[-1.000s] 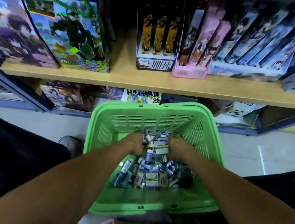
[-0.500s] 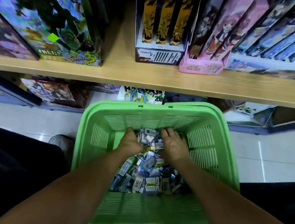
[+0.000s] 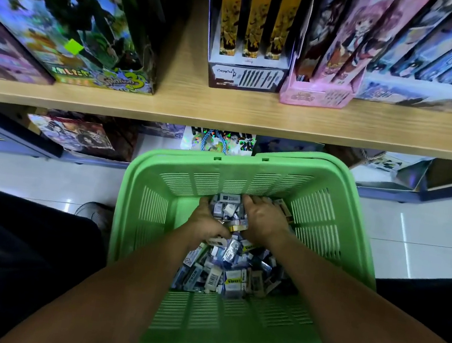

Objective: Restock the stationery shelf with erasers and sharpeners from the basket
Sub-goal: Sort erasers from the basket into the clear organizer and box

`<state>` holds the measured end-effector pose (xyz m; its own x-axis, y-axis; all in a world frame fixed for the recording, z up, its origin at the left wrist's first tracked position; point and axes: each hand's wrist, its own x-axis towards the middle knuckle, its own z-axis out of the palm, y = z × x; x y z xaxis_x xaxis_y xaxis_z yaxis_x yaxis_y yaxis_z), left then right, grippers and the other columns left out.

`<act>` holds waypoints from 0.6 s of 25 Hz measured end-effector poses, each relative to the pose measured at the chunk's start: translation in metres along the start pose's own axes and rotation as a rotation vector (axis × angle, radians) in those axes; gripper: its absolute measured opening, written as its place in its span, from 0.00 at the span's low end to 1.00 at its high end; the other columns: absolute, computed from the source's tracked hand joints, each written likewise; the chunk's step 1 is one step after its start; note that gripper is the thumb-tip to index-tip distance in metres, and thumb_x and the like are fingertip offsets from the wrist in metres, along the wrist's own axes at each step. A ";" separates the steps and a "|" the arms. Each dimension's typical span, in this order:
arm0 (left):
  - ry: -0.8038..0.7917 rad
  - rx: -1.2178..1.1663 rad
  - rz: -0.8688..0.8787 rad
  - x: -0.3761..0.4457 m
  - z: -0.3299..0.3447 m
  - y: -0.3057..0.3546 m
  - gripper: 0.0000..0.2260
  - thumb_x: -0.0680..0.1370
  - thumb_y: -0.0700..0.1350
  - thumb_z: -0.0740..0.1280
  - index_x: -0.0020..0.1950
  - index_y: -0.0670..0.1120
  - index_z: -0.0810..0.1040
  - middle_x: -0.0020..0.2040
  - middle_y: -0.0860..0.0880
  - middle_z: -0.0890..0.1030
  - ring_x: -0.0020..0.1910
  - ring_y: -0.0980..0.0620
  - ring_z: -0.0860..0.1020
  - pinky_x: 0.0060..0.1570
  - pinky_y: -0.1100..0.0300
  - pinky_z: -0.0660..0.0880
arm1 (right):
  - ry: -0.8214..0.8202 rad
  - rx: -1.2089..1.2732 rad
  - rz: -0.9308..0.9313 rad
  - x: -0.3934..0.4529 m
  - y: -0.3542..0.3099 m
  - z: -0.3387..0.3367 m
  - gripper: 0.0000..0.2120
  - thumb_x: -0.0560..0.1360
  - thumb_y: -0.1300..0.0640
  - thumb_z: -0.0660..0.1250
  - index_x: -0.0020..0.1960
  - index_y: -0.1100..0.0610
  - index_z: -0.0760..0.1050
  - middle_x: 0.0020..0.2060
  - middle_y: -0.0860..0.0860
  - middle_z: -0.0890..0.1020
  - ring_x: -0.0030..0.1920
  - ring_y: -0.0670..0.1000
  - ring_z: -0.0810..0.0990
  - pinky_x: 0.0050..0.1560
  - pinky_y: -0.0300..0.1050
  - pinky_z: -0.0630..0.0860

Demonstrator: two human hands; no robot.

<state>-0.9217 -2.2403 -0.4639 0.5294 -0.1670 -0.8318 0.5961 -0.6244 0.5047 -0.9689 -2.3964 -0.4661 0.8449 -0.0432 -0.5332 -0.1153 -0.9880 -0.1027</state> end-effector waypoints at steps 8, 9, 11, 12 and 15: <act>-0.079 -0.279 -0.003 -0.005 0.003 -0.002 0.26 0.66 0.25 0.72 0.56 0.48 0.71 0.47 0.45 0.81 0.42 0.48 0.80 0.33 0.61 0.77 | -0.144 0.205 0.047 0.011 -0.021 -0.002 0.39 0.70 0.38 0.72 0.71 0.59 0.65 0.63 0.60 0.75 0.63 0.60 0.76 0.56 0.50 0.75; -0.108 -0.369 -0.026 -0.003 0.000 -0.002 0.25 0.68 0.26 0.72 0.54 0.51 0.72 0.49 0.44 0.81 0.46 0.47 0.81 0.40 0.57 0.81 | -0.160 0.270 0.047 0.014 -0.019 -0.004 0.37 0.70 0.40 0.73 0.71 0.58 0.67 0.63 0.59 0.76 0.63 0.60 0.76 0.56 0.50 0.75; -0.172 -0.492 -0.066 -0.003 -0.004 0.000 0.21 0.69 0.30 0.75 0.53 0.50 0.75 0.55 0.43 0.83 0.55 0.45 0.81 0.55 0.49 0.80 | -0.196 0.436 0.063 0.018 -0.012 -0.009 0.33 0.69 0.44 0.77 0.68 0.56 0.72 0.62 0.55 0.78 0.62 0.57 0.77 0.55 0.46 0.74; -0.184 -0.531 -0.068 -0.004 -0.005 0.001 0.20 0.69 0.33 0.77 0.55 0.48 0.76 0.56 0.43 0.83 0.56 0.45 0.81 0.56 0.49 0.80 | -0.217 0.541 0.075 0.019 -0.008 -0.009 0.30 0.68 0.47 0.78 0.65 0.56 0.74 0.60 0.53 0.80 0.60 0.56 0.78 0.53 0.44 0.75; -0.152 -0.523 -0.040 -0.001 -0.003 0.000 0.29 0.67 0.38 0.81 0.62 0.45 0.71 0.57 0.44 0.81 0.53 0.47 0.81 0.48 0.55 0.81 | -0.292 0.879 0.122 0.016 -0.002 -0.004 0.20 0.65 0.54 0.81 0.54 0.55 0.80 0.51 0.49 0.85 0.52 0.52 0.83 0.57 0.49 0.80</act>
<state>-0.9199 -2.2377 -0.4627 0.4302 -0.2836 -0.8570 0.8552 -0.1760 0.4875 -0.9532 -2.3954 -0.4705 0.6498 0.0177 -0.7599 -0.6492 -0.5071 -0.5669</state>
